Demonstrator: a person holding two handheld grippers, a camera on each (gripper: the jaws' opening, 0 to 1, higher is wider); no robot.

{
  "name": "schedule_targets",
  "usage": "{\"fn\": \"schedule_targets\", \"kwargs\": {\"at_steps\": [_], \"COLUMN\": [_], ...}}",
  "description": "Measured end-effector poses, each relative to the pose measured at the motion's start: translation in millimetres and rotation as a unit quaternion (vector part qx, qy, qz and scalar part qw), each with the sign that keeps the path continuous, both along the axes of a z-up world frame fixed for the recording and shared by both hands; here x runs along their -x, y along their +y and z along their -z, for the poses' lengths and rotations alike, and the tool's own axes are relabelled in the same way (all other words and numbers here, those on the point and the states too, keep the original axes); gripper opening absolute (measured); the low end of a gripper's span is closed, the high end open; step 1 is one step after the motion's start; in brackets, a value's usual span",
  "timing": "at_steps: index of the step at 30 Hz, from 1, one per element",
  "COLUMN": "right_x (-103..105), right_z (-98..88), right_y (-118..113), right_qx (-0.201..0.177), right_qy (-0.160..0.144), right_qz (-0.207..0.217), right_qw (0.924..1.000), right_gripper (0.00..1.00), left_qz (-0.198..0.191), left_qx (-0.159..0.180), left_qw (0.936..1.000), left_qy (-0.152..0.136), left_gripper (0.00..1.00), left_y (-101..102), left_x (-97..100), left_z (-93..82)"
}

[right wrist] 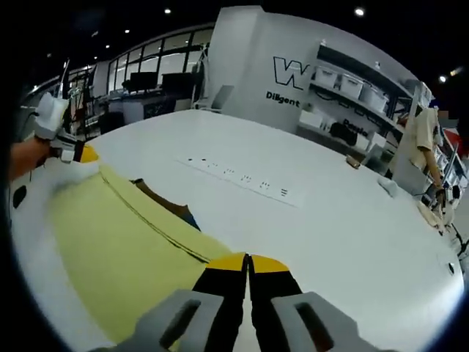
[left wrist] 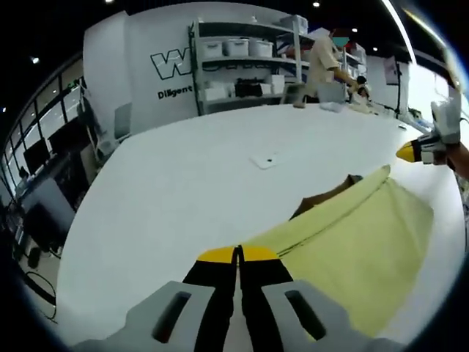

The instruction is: Fold the garment on the visible template until the final outline fits inside the template.

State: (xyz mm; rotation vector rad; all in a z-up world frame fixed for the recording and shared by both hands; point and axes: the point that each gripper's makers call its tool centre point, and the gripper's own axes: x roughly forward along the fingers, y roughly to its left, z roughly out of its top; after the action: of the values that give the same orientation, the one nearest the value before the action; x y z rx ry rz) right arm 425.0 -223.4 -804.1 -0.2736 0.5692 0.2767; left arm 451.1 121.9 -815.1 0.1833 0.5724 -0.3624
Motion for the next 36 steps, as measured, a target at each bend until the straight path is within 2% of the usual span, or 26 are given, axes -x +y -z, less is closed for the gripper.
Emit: {"fn": "schedule_targets", "kwargs": {"at_steps": [5,8,15,25,36], "right_x": [7.1,7.6,9.3,4.8,-1.9], "right_z": [8.5,17.4,39.2,56.3,55.7], "right_y": [10.9,16.8,27.3,29.9,30.7], "right_qx": [-0.013,-0.015,-0.014,-0.007,-0.003], "right_qy": [0.012,0.023,0.045,0.056,0.045], "right_qz": [-0.011,-0.018,-0.029,-0.032,-0.035], "right_qw": [0.9998,0.9994,0.9985,0.9979,0.9983], "right_gripper": [0.0,0.0,0.0,0.0,0.0], "left_qz": [0.023,0.036,0.041,0.038,0.028], "left_qx": [0.003,-0.006,-0.007,-0.001,0.002], "left_qw": [0.9996,0.9989,0.9983,0.9984,0.9991], "left_qy": [0.014,0.028,0.042,0.041,0.032], "left_gripper": [0.0,0.0,0.0,0.0,0.0], "left_y": [-15.5,-23.3,-26.7,-25.9,-23.1], "left_x": [13.4,18.4,17.3,9.5,-1.1], "left_z": [8.0,20.3,39.3,43.8,43.4]}}
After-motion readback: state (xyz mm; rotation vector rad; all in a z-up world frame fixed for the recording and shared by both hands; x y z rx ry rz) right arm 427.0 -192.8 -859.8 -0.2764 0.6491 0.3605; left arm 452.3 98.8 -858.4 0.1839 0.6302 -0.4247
